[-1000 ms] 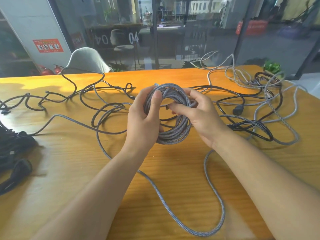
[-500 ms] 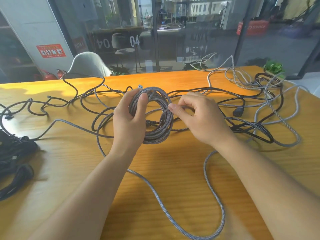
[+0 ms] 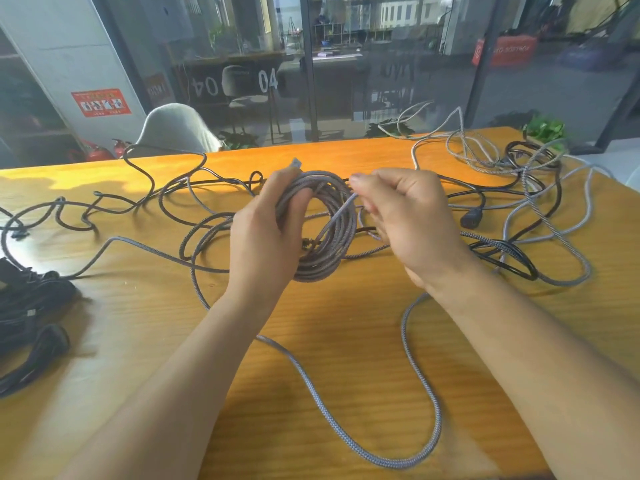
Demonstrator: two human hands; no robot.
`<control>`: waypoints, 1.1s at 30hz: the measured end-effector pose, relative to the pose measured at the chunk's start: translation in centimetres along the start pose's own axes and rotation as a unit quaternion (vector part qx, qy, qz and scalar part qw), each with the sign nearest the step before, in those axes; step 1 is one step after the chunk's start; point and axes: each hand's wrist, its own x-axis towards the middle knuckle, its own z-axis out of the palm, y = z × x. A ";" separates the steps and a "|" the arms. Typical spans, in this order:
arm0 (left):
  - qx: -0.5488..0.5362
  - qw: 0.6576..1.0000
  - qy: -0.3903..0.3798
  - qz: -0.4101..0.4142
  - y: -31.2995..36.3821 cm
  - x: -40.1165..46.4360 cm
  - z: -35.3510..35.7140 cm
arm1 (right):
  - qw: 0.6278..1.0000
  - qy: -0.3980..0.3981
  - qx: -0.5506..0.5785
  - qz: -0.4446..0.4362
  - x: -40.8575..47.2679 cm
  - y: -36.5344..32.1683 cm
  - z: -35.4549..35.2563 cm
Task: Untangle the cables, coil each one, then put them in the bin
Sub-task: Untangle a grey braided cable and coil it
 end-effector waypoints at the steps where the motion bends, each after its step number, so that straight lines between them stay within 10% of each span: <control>1: -0.002 1.000 -0.003 0.003 0.4 0.0 0.1 | 1.000 0.009 0.019 0.004 0.1 0.0 -0.2; 12: -0.166 0.969 0.003 -0.184 -1.7 1.0 -2.1 | 0.947 -0.138 -0.285 -0.061 1.5 3.4 -3.8; 17: -0.231 0.950 0.004 -0.212 -2.1 1.1 -2.0 | 0.898 -0.059 -0.416 -0.132 2.1 5.4 -4.3; 26: -0.290 0.932 -0.034 -0.213 -0.9 0.8 -1.8 | 0.981 -0.053 -0.184 0.014 0.7 5.3 -1.0; 33: -0.263 0.943 -0.069 -0.190 -0.2 0.0 -1.0 | 0.977 -0.078 0.103 0.171 0.6 4.5 0.4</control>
